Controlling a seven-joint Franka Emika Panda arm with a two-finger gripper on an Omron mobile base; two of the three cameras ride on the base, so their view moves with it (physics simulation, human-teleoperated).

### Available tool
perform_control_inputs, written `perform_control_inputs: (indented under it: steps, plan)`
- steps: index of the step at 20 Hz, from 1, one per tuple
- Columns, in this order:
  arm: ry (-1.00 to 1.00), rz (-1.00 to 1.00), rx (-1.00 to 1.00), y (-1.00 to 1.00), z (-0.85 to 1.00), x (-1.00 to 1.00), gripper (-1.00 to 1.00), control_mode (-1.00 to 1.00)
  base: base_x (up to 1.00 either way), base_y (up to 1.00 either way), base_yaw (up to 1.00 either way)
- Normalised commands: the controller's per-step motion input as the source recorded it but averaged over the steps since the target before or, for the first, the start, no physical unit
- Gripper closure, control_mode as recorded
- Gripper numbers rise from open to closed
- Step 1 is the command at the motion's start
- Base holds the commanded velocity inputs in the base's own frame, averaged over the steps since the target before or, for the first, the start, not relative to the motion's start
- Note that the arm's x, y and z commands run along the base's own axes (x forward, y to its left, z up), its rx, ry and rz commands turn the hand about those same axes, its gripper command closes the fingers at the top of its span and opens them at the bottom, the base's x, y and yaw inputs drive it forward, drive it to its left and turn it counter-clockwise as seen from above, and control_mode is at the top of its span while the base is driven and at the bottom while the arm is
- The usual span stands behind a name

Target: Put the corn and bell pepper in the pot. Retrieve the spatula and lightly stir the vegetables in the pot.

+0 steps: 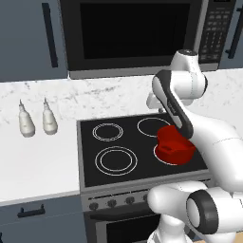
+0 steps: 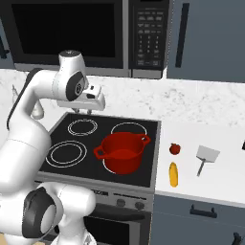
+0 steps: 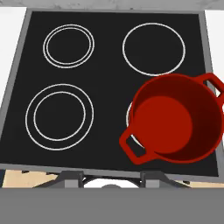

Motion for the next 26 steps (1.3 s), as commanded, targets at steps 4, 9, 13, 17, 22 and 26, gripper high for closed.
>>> perform_control_inputs:
  steps: [4,9,13,17,22,26]
  plan:
    - [0.00,0.00,0.00,0.00,0.00,0.00,-1.00,1.00,0.00,-0.17,0.00]
    - [0.00,0.00,0.00,0.00,0.00,0.00,-1.00,1.00,-0.01,-0.64,-0.03]
    - [0.00,0.00,0.00,0.00,0.00,0.00,-1.00,1.00,0.00,-0.56,0.00]
    - [0.00,0.00,0.00,0.00,0.00,0.00,-1.00,1.00,0.00,-0.41,0.00]
    - [0.00,0.00,0.00,0.00,0.00,0.00,-1.00,1.00,0.00,-0.51,0.00]
    - [0.00,0.00,0.00,0.00,0.00,0.00,-1.00,1.00,0.00,-0.52,0.00]
